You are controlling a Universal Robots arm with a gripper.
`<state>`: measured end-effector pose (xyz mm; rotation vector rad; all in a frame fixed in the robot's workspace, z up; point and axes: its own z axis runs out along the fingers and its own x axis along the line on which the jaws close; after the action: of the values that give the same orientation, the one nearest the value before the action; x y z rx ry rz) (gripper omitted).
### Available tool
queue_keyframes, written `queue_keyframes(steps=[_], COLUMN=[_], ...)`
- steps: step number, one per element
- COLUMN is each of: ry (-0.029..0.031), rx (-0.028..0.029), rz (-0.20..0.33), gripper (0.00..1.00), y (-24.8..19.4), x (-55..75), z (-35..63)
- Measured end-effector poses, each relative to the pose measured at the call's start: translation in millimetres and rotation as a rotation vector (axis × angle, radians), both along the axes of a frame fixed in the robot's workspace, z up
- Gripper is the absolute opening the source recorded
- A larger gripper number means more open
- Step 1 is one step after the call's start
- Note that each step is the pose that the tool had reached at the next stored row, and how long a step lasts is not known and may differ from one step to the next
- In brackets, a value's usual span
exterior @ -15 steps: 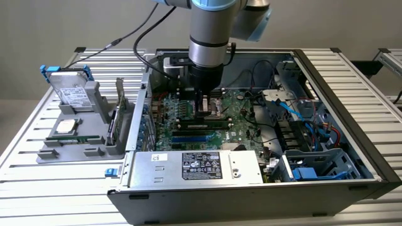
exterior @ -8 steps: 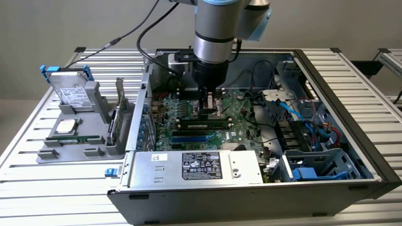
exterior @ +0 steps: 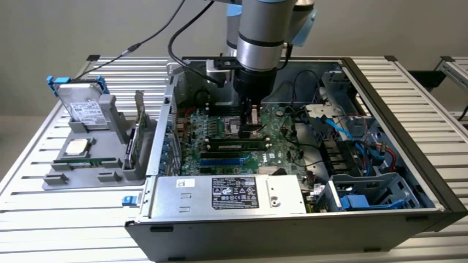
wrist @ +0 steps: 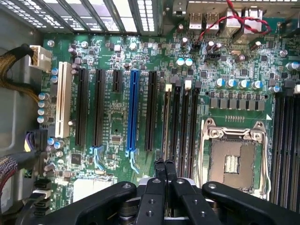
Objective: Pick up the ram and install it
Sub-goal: 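Press down the ram until it locks into place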
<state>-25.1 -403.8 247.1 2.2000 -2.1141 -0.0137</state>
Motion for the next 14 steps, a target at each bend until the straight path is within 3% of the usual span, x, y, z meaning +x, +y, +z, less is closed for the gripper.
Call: queue_keyframes(steps=[14], ry=[0.0005], rx=[0.0], rz=[0.0], gripper=[0.1], y=[0.0], x=[0.1], z=[0.0])
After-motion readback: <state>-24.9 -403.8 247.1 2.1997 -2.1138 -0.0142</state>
